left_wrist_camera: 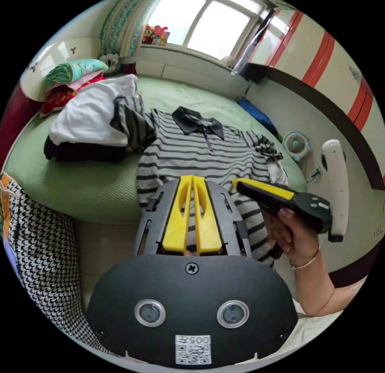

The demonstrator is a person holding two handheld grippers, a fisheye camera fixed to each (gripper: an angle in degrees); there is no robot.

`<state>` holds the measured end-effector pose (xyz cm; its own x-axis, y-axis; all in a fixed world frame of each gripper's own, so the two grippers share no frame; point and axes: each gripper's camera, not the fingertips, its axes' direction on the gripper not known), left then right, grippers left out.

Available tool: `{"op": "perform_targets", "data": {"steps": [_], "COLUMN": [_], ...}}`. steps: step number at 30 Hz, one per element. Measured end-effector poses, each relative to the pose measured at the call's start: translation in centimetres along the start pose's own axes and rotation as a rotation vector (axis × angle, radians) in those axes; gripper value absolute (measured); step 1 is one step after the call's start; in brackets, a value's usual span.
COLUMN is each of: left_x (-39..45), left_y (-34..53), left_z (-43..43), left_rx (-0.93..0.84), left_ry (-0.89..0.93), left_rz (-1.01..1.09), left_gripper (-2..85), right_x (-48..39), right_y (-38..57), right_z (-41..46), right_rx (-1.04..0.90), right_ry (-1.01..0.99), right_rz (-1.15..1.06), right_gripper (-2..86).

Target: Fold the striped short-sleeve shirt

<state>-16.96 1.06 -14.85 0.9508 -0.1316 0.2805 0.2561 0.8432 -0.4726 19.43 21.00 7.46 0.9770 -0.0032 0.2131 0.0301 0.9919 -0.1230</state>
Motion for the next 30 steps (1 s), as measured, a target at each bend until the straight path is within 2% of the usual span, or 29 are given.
{"op": "perform_targets", "data": {"steps": [3,5,7,9,16,20,23,25,27,30], "left_x": [-3.5,-5.7,-6.9,-8.4,-12.4,-14.1,-14.5,-14.1,-13.6,-12.8], "left_y": [-0.7,-1.7,-2.5,-3.4,-5.1,-8.9,-11.3,-12.0,-12.4,-12.6], "left_z": [-1.7,-2.1,-2.0,-1.6,-0.4,1.3,3.4,4.4,4.5,2.3], "left_rx": [0.088,0.157,0.172,0.151,0.075,0.067,0.022,-0.014,-0.035,0.037], "left_ry": [-0.017,-0.011,-0.026,-0.014,-0.061,-0.088,-0.091,-0.098,-0.159,-0.213], "left_rz": [0.007,0.087,0.161,0.129,0.043,0.066,0.077,0.104,0.107,0.128], "left_gripper": [0.2,1.5,5.7,7.6,12.6,15.0,11.0,5.7,5.3,5.0], "right_x": [-2.1,-3.2,-4.7,-7.4,-12.2,-13.9,-14.0,-13.4,-12.3,-10.6], "right_y": [-4.0,-7.0,-10.7,-15.9,-26.3,-30.7,-32.2,-33.0,-34.1,-35.3], "right_z": [-1.9,-1.9,-0.7,2.1,7.5,11.8,12.9,12.7,12.1,10.7], "right_rx": [0.145,0.206,0.173,0.035,-0.043,-0.158,-0.141,-0.126,-0.122,-0.078], "right_ry": [-0.162,-0.27,-0.302,-0.301,-0.343,-0.273,-0.198,-0.234,-0.261,-0.299], "right_rz": [-0.127,-0.189,-0.219,-0.298,-0.311,-0.281,-0.268,-0.246,-0.223,-0.203], "right_gripper": [0.3,2.9,8.5,11.3,13.1,11.5,5.0,1.3,-0.2,-0.9]}}
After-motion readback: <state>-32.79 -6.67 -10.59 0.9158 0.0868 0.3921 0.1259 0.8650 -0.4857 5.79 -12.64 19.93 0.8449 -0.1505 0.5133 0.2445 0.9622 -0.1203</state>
